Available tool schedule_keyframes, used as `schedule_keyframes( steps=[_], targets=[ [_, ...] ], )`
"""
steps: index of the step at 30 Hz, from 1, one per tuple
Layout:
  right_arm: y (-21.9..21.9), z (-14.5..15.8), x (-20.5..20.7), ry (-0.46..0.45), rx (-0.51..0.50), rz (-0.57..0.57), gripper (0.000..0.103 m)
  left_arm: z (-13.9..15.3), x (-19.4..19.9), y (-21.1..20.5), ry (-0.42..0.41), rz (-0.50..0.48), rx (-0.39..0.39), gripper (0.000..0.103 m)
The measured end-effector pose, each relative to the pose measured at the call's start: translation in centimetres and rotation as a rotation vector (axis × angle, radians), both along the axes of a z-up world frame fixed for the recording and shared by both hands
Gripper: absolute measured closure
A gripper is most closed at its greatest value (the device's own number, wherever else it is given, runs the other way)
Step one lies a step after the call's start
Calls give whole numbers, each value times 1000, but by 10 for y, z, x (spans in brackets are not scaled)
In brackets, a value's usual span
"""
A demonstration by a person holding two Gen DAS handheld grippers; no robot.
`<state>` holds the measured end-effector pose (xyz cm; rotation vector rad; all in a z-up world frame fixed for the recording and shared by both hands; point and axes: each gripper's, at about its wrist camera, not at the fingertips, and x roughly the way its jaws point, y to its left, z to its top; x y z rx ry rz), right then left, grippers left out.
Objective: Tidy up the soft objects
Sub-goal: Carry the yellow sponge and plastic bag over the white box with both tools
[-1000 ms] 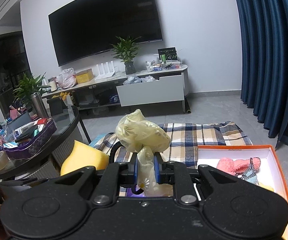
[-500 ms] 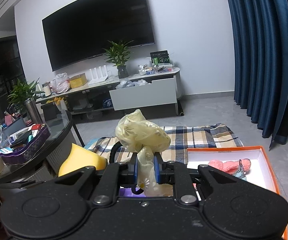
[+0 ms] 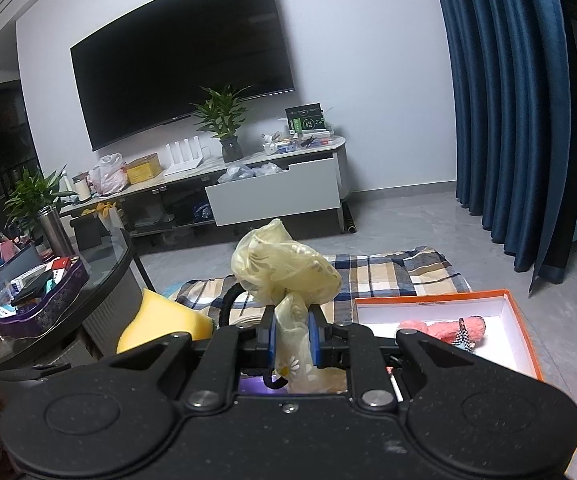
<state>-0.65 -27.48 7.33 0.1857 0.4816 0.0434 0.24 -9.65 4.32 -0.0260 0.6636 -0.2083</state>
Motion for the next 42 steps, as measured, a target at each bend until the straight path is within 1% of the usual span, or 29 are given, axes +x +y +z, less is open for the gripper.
schedule_keyframes(
  steps=[26, 33, 42],
  targets=[
    [-31, -4, -6, 1, 26, -87, 83, -1, 1, -28, 2, -83, 11, 37],
    [-44, -6, -9, 0, 30, -124, 82, -2, 3, -39, 8, -117, 13, 37],
    [-69, -9, -14, -1, 31, -201, 82, -4, 7, -54, 16, -172, 10, 37]
  ],
)
